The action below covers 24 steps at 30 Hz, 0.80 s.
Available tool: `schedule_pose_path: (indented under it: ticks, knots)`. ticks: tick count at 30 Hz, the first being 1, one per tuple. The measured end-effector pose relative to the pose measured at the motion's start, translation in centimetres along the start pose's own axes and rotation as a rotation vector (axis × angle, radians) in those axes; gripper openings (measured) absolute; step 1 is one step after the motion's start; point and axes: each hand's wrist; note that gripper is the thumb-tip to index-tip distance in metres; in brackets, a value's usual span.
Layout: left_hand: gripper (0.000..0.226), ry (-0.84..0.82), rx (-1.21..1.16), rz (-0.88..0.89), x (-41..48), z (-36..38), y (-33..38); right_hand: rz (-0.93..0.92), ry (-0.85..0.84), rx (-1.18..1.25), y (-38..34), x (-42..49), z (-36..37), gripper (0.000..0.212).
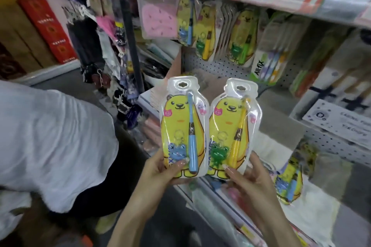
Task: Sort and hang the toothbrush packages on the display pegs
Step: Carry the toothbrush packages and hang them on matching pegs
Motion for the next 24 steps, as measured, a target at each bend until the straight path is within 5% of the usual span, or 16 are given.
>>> schedule_pose_path:
  ticks: [6,9,14,18,24]
  knots:
    - [0.038,0.022,-0.022,0.082,6.5,-1.2,3.2,-0.087,-0.066,-0.017,-2.0,6.1,4.3,0.063]
    - [0.050,0.033,-0.071,0.101,9.2,-2.3,4.0,-0.115,-0.063,-0.027,-2.6,9.0,5.9,0.046]
    - [0.059,-0.035,-0.122,0.097,13.7,-4.2,5.9,-0.146,-0.020,-0.057,-3.4,12.1,9.6,0.083]
    - [0.050,-0.073,-0.173,0.109,18.2,-4.9,8.1,-0.212,0.021,-0.050,-3.9,14.5,11.7,0.039]
    - [0.028,-0.161,-0.132,0.248,24.9,-4.4,11.3,-0.386,0.103,-0.061,-5.7,17.5,15.1,0.033]
Point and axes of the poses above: each hand's wrist, its own x-axis towards the middle knuckle, its own z-axis out of the palm, y = z × x, and after that the axes turned 11 degrees about y, right-handed
